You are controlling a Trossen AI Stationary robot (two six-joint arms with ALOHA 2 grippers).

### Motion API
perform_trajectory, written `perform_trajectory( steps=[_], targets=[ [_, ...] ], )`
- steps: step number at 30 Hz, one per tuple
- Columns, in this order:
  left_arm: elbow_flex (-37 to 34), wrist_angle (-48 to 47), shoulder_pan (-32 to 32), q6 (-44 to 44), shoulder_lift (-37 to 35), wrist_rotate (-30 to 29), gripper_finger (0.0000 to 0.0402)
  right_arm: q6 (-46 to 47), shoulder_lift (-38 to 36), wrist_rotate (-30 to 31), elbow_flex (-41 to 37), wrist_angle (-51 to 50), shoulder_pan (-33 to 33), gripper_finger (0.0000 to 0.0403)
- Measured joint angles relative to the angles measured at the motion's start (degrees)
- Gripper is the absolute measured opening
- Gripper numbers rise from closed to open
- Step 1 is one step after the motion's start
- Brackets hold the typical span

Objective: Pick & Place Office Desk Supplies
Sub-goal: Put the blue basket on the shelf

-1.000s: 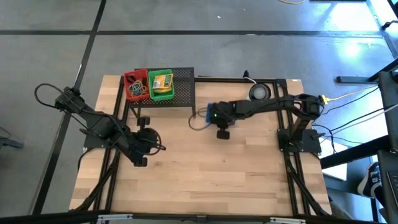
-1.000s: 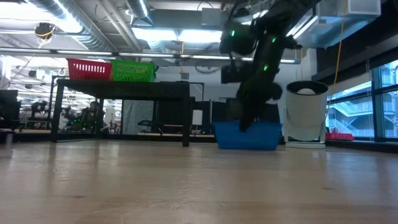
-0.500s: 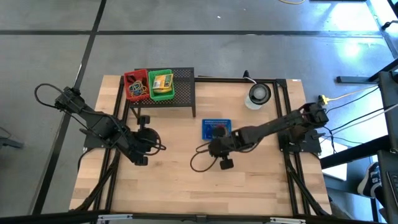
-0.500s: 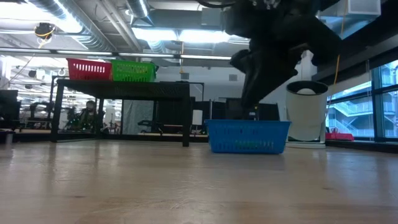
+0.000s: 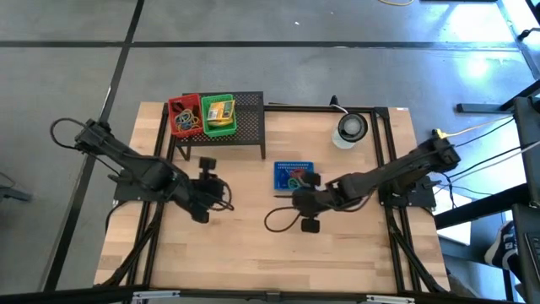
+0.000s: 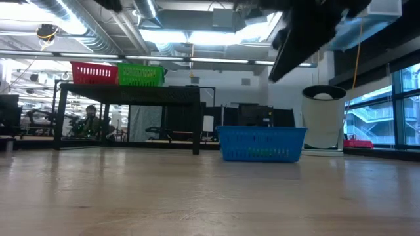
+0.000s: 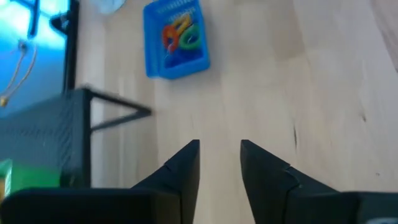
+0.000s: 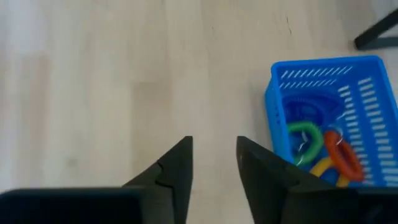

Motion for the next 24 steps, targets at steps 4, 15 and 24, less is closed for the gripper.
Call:
perform_trajectory(
  steps=[4, 15, 24],
  targets=[
    [-4.6, 10.2, 2.9, 11.2, 0.0, 2.3, 0.0134, 7.6, -4.0, -0.4, 0.0, -1.5, 2.2, 0.0145],
    [-16.4, 36.3, 8.8, 37.5, 0.0, 6.2, 0.0154, 16.2, -4.4, 12.0, 0.0, -1.3, 7.6, 0.0144],
    [-16.5, 35.9, 7.2, 26.5, -0.6, 3.7, 0.0154, 24.4, 0.6, 18.7, 0.0, 10.5, 1.7, 0.0168]
  ],
)
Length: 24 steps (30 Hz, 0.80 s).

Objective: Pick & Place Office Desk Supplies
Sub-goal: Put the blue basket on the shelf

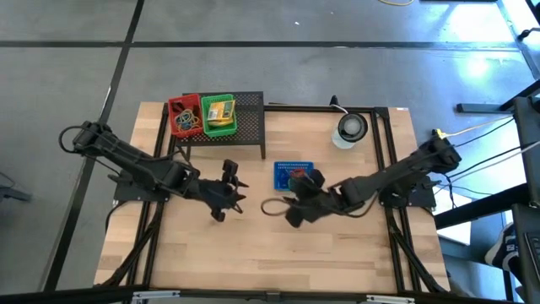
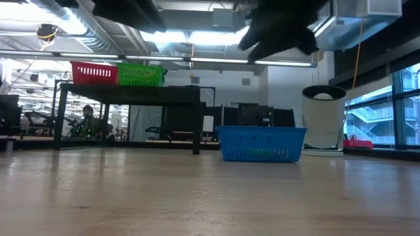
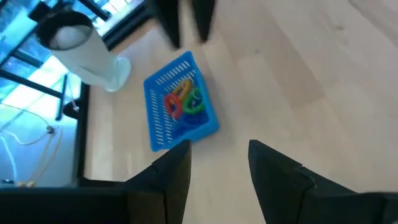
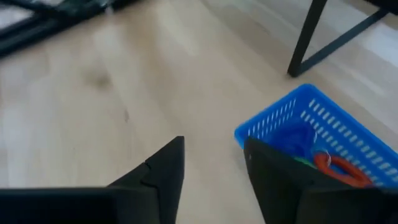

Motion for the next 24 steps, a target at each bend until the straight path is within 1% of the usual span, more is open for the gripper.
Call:
perform_trajectory(
  steps=[2, 4, 8, 10, 13, 17, 24],
  targets=[
    [0.0, -1.3, -1.2, -2.1, 0.0, -0.1, 0.0153, 0.6, 1.6, -0.5, 0.0, 2.4, -2.3, 0.0183],
    [0.0, -2.3, -2.6, -5.0, -0.2, -0.3, 0.0150, 3.5, 3.1, -1.5, 0.0, 3.5, -4.6, 0.0200],
    [0.0, -5.0, -5.9, -10.7, -0.2, -0.3, 0.0144, 15.5, 6.4, -1.8, 0.0, 4.3, -9.1, 0.0229],
    [0.0, -6.2, -7.7, -13.3, -0.2, -0.3, 0.0140, 19.1, 8.2, -1.9, 0.0, 5.3, -11.0, 0.0237],
    [0.0, -7.3, -10.5, -16.1, -0.2, -0.3, 0.0136, 19.5, 10.6, -1.9, 0.0, 8.1, -12.9, 0.0240],
    [0.0, -9.0, -14.0, -18.5, -0.2, -0.3, 0.0129, 20.3, 13.0, -2.9, 0.0, 8.6, -14.7, 0.0238],
    [0.0, -10.2, -18.3, -19.3, -0.2, -0.3, 0.0119, 20.7, 16.1, -3.4, 0.0, 12.3, -15.1, 0.0237]
  ],
)
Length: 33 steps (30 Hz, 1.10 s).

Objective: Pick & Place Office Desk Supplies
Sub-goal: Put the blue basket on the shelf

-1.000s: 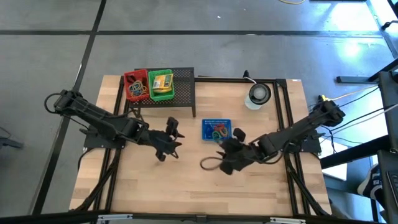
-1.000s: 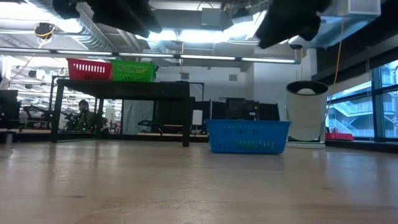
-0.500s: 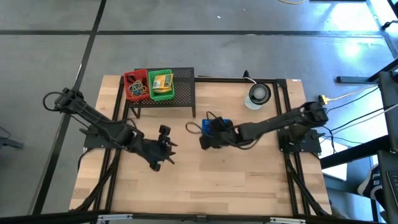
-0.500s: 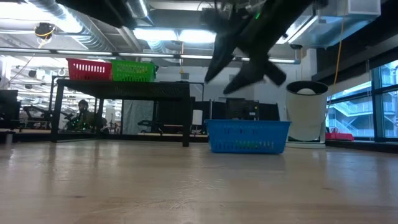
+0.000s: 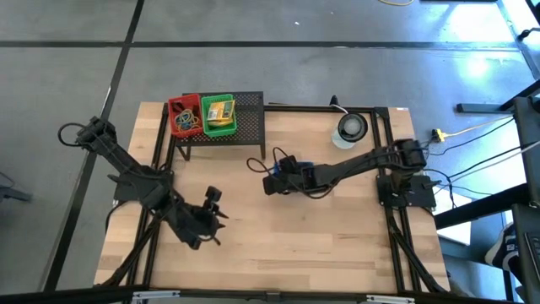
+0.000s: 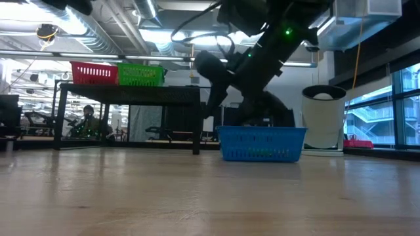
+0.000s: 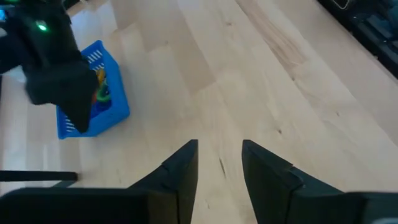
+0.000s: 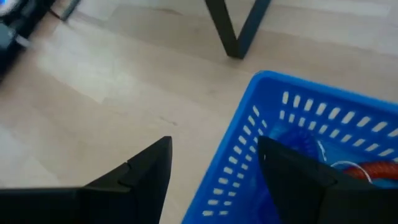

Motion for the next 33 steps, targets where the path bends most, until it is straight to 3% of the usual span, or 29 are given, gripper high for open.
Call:
perform_trajectory(
  steps=[13, 19, 27, 33],
  targets=[
    [0.0, -0.4, -0.3, -0.5, 0.0, -1.5, 0.0103, -6.8, 3.9, 0.3, 0.0, 0.7, -0.1, 0.0229],
    [0.0, -1.3, -0.3, -1.6, 0.0, -1.5, 0.0098, -12.1, 3.9, 0.0, 0.0, 0.6, -0.1, 0.0180],
    [0.0, -1.5, -0.3, -2.0, 0.0, -1.5, 0.0097, -13.3, 3.8, -4.8, 0.0, 0.4, 0.3, 0.0103],
    [0.0, -1.6, -0.3, -2.0, 0.0, -1.5, 0.0093, -13.2, 3.4, -8.9, 0.0, 0.4, 1.6, 0.0068]
  ],
)
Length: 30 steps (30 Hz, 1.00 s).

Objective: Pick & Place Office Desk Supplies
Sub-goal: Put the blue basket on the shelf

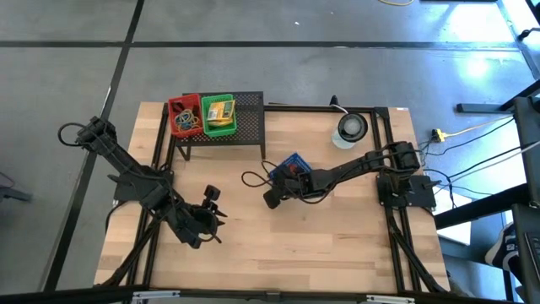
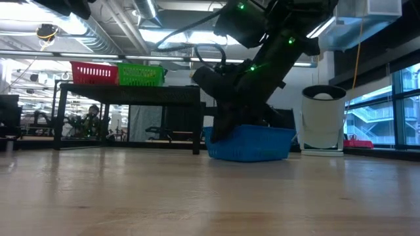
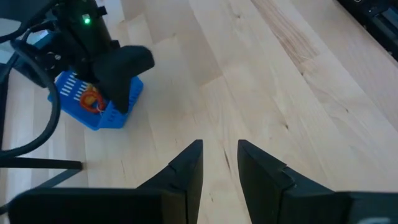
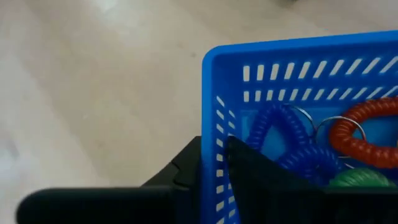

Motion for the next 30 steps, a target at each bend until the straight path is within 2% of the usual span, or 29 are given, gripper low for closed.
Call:
perform_trajectory(
  steps=[6, 11, 18, 25, 30],
  targets=[
    [0.0, 0.0, 0.0, 0.0, 0.0, 0.0, 0.0092, -2.6, -0.4, -3.5, 0.0, 1.0, 2.4, 0.0058],
    [0.0, -0.1, 0.0, 0.0, 0.0, 0.0, 0.0091, -14.2, -0.4, -8.4, 0.0, 6.3, 5.0, 0.0058],
    [0.0, -0.2, 0.0, 0.0, 0.0, 0.0, 0.0091, -32.5, -0.4, -8.6, 0.0, 10.0, 7.2, 0.0058],
    [0.0, -0.2, 0.0, 0.0, 0.0, 0.0, 0.0091, -31.8, -0.4, -7.8, 0.0, 9.9, 6.6, 0.0061],
    [0.0, 0.0, 0.4, 0.0, 0.0, -0.6, 0.0092, -32.1, -1.4, -8.3, 0.0, 9.8, 6.6, 0.0089]
  ],
)
